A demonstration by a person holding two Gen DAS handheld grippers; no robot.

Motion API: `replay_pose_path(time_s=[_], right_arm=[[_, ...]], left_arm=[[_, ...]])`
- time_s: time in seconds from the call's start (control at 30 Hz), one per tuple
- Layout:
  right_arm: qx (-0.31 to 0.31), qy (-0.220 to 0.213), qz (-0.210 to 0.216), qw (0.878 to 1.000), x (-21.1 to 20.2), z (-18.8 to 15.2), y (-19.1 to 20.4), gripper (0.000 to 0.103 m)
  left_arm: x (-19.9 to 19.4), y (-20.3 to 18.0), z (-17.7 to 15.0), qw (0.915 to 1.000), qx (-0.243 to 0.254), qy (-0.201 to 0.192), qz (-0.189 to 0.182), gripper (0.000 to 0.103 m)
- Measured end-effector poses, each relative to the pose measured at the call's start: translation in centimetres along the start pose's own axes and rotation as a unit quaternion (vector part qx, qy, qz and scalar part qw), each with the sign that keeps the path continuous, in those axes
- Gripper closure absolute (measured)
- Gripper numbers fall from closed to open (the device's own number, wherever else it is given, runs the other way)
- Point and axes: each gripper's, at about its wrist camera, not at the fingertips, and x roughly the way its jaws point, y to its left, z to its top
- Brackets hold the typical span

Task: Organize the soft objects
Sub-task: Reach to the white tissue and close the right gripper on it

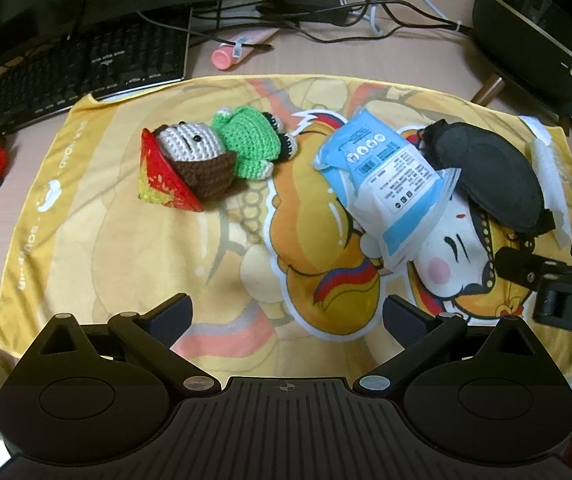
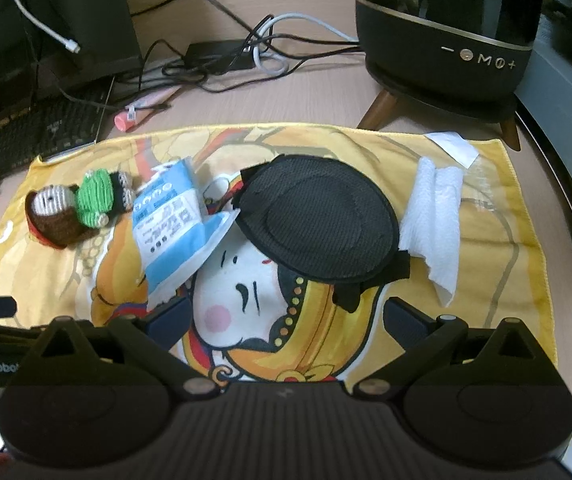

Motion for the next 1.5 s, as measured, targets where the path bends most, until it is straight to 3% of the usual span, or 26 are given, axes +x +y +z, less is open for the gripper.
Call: replay_pose_path(time_s=[0.13,0.27,0.43,0.5,0.6,0.7,0.87,1.03,1.1,1.17,1.3,1.33,1.37,1.43,1.5], right_arm=[[0.008,-0.015,0.030,0.999,-0.4,0.2,-0.7,0.000],[0.026,-0.017,0.098,0.995,-0.6,0.2,-1.8,0.000],[0.082,-0.009,0.160,0.984,-0.5,-0.3,-4.2,0.000],[0.099,-0.012,0.167,0.981,-0.7,-0.6,-5.2,0.000],[0.100,-0.034,0.143,0.984,-1.6,-0.7,-6.4,0.000],[0.071,-0.042,0.102,0.991,-1.9,0.0,-8.0,0.004],[0.016,-0.020,0.039,0.999,-1.1,2.8,-10.8,0.025],[-0.020,-0.047,-0.009,0.999,1.9,4.8,-12.3,0.027],[-0.018,-0.056,-0.021,0.998,3.8,5.2,-12.5,0.038],[-0.007,-0.045,-0.013,0.999,5.6,5.6,-12.9,0.058],[-0.031,-0.035,0.006,0.999,7.2,5.5,-12.7,0.059],[-0.040,-0.032,0.011,0.999,7.4,5.4,-12.6,0.063],[-0.049,-0.030,0.016,0.998,7.6,5.3,-12.5,0.079],[-0.067,-0.040,0.028,0.997,7.5,5.0,-12.1,0.093],[-0.065,-0.055,0.047,0.995,7.1,4.9,-12.2,0.095]], left_arm=[[-0.2,-0.1,0.2,0.9997,-0.009,-0.014,-0.016,0.000],[-1.0,0.1,0.5,0.9964,-0.031,-0.043,-0.066,0.000],[-1.2,0.1,0.7,0.9883,-0.050,-0.049,-0.136,0.000],[-1.3,0.1,0.8,0.9837,-0.054,-0.052,-0.163,0.000],[-1.6,-0.1,1.1,0.9776,-0.055,-0.058,-0.195,0.000],[-2.6,-2.9,1.9,0.9867,0.019,-0.085,-0.137,0.000],[-1.6,-6.0,3.1,0.9752,0.046,-0.067,-0.206,0.000],[-0.5,-9.1,4.2,0.9580,0.073,-0.049,-0.273,0.000],[0.1,-10.1,3.9,0.9597,0.088,-0.041,-0.264,0.000],[0.7,-10.8,3.8,0.9625,0.102,-0.030,-0.250,0.000],[1.4,-11.4,4.4,0.9663,0.113,-0.008,-0.231,0.000],[1.7,-11.5,4.7,0.9674,0.119,-0.003,-0.224,0.000],[2.1,-11.6,4.9,0.9677,0.125,0.002,-0.219,0.000],[2.9,-11.4,5.3,0.9653,0.131,0.013,-0.225,0.000],[3.9,-11.2,5.6,0.9579,0.121,0.029,-0.259,0.000]])
